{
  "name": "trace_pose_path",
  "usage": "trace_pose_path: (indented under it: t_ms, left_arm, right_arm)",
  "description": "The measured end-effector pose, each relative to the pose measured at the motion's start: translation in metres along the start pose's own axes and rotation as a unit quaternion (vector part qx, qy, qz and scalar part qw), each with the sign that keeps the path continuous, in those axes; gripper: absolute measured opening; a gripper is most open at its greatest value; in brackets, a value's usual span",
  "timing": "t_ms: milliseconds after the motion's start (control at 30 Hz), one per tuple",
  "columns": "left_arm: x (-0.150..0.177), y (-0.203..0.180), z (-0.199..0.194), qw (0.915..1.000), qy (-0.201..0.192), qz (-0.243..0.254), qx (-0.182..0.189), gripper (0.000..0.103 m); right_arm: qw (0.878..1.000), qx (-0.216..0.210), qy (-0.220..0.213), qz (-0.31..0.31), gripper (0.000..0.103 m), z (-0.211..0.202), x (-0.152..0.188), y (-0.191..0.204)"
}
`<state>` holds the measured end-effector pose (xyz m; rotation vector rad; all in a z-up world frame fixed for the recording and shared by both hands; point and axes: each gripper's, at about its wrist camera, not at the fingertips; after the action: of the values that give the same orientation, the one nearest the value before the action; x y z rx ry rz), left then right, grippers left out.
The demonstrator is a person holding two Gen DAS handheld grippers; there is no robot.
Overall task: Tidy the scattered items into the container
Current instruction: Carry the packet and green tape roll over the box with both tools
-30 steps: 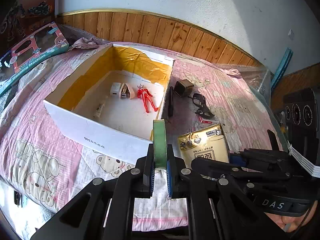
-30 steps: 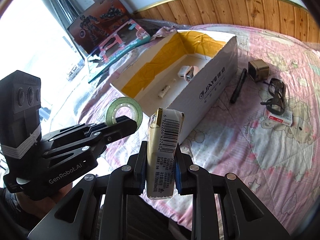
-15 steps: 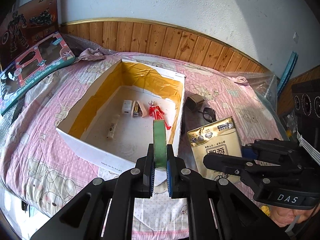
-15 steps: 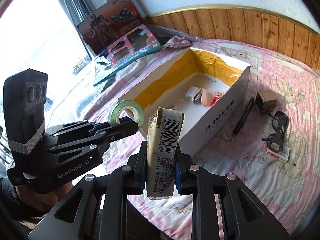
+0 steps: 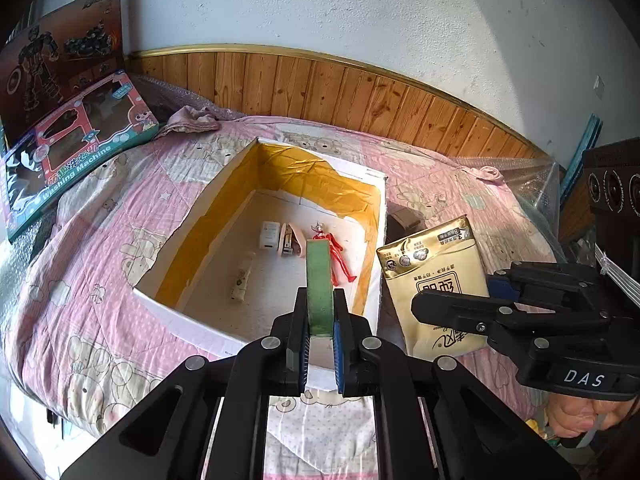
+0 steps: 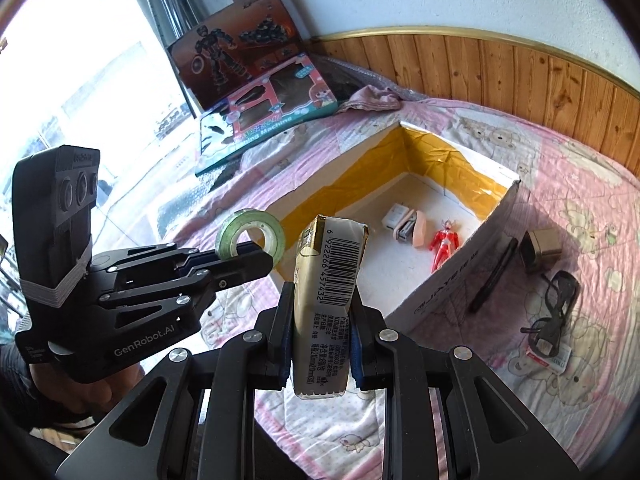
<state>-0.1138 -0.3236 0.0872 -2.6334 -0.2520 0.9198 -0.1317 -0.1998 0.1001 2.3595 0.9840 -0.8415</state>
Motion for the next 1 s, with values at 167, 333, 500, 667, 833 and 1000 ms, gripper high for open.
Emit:
trace_pose_path:
  t_ms: [167,333,500,667,833,1000]
  left_arm:
    - [-0.013,0.012,0.000,0.9997,0.008,-0.021,0.008,0.010]
    - [-0.025,0.018,0.005,0.9989,0.022,-0.039,0.017,0.010]
    - [-0.038,0.020,0.009,0.9983,0.024,-0.051,0.018,0.010]
    - [-0.052,0.021,0.016,0.9980,0.029,-0.054,0.017,0.010]
    - [-0.060,0.023,0.030,0.9973,0.047,-0.056,0.010,0.010]
    - [-0.062,0.031,0.051,0.9945,0.078,-0.070,0.004,0.010]
  right_arm:
    - [1.000,0.004,0.007,-0.008,0.023,0.001,-0.011,-0.006]
    - [1.000,0.006,0.016,-0.009,0.023,0.006,-0.026,-0.017]
    - [1.000,0.004,0.030,-0.008,0.023,0.016,-0.039,-0.026]
    - [0.999,0.001,0.051,-0.019,0.023,0.031,-0.049,-0.029]
    - [0.996,0.001,0.080,-0.027,0.023,0.051,-0.057,-0.035]
    - [0.993,0.003,0.116,-0.030,0.023,0.073,-0.058,-0.040]
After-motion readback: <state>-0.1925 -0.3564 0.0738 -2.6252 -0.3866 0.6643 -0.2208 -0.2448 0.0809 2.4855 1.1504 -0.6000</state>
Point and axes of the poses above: each gripper's, at about its wrist camera, not at the fingertips, and z roughly the way its jaws point, y to its left, x to its underside, and after that the axes turned 14 degrees about -z, right-handed
